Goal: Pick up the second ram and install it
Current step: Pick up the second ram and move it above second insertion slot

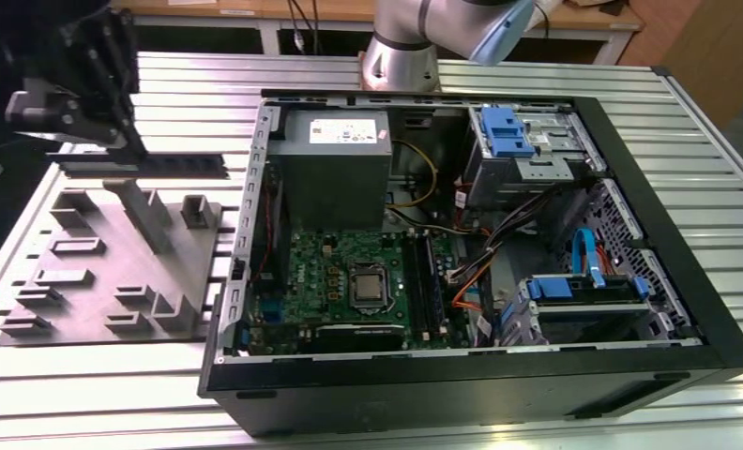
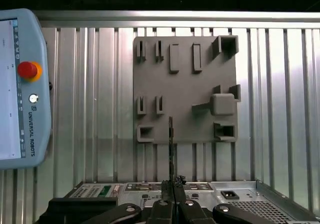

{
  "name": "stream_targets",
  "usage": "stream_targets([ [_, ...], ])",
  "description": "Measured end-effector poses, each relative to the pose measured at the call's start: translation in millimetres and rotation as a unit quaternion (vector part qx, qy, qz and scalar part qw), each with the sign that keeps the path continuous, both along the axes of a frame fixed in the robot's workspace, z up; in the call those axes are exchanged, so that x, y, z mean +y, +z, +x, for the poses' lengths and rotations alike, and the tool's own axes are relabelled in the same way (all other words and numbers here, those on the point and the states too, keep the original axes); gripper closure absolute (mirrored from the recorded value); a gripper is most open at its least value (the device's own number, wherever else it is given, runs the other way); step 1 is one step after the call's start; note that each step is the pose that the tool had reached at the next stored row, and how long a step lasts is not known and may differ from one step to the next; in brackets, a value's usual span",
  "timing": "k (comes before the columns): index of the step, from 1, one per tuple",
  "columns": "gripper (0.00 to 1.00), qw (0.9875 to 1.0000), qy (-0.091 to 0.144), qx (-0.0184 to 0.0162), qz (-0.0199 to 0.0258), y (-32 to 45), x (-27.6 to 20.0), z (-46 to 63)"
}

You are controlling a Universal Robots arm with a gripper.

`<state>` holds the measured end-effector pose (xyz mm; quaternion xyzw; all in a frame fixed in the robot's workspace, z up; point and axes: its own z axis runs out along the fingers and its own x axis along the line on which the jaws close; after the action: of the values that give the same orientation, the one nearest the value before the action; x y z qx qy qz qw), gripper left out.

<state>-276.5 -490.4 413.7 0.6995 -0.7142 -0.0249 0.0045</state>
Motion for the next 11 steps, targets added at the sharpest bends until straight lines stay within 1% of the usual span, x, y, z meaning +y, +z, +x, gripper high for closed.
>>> stream_targets([
  [11, 0.89, 1.0000, 0.000, 0.0005, 0.0002, -0.4, 0.0, 50.3],
])
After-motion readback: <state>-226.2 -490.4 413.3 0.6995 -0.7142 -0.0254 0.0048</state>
